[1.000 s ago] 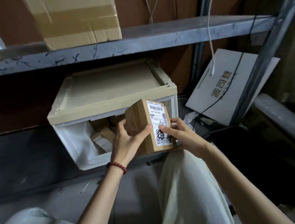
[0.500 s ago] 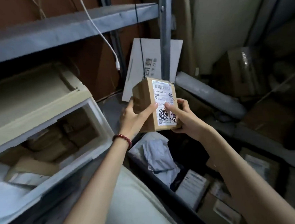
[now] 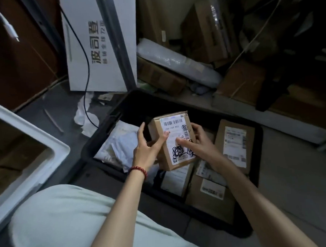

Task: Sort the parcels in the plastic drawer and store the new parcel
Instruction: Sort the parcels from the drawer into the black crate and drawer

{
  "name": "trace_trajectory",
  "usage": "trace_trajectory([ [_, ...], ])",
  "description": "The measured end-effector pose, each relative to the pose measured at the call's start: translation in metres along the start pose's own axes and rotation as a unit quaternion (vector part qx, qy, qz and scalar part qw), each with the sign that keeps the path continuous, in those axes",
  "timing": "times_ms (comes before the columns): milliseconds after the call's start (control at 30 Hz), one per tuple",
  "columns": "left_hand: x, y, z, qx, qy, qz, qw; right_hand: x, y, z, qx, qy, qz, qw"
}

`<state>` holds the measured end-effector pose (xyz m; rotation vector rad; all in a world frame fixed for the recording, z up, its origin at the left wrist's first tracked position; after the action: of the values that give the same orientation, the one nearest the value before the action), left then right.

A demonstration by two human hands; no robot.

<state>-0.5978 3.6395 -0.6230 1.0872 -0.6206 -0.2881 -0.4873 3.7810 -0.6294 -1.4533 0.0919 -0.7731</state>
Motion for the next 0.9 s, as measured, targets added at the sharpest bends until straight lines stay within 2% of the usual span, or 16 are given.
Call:
trace_trajectory([
  [200, 0.007, -0.03, -0.023, -0.105, -0.059, 0.001, 0.993, 0.027, 0.044, 0.007, -0.008, -0.002, -0.058, 0.998],
  [433, 0.004, -0.066, -0.046, -0.068, -0.106, 0.115, 0.985, 0.038, 0.069, 0.009, 0.095, 0.014, -0.054, 0.994],
  [500, 0.003, -0.071, -0.05, -0.124, -0.104, 0.1, 0.982, 0.039, 0.07, 0.008, 0.118, 0.022, -0.051, 0.991],
  [633, 0.003, -0.069, -0.05, -0.286, -0.142, 0.039, 0.947, 0.043, 0.08, 0.011, 0.174, 0.04, -0.03, 0.983],
  [767, 0.009, -0.062, -0.053, -0.321, -0.179, -0.02, 0.93, 0.05, 0.088, 0.018, 0.205, 0.061, -0.013, 0.977],
  [900, 0.015, -0.058, -0.06, -0.331, -0.21, -0.062, 0.918, 0.059, 0.093, 0.026, 0.296, 0.089, 0.012, 0.951],
])
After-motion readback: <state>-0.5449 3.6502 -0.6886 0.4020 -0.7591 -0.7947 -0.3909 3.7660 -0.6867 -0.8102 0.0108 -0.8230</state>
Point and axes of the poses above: each hand's wrist, its own x-axis away from the middle knuckle, its own z-axis out of the back of the hand, y = z × x, the point moved 1 cm from there along -x, towards the middle knuckle, and after that the axes turned 3 degrees about -z, right-handed, at the moved point
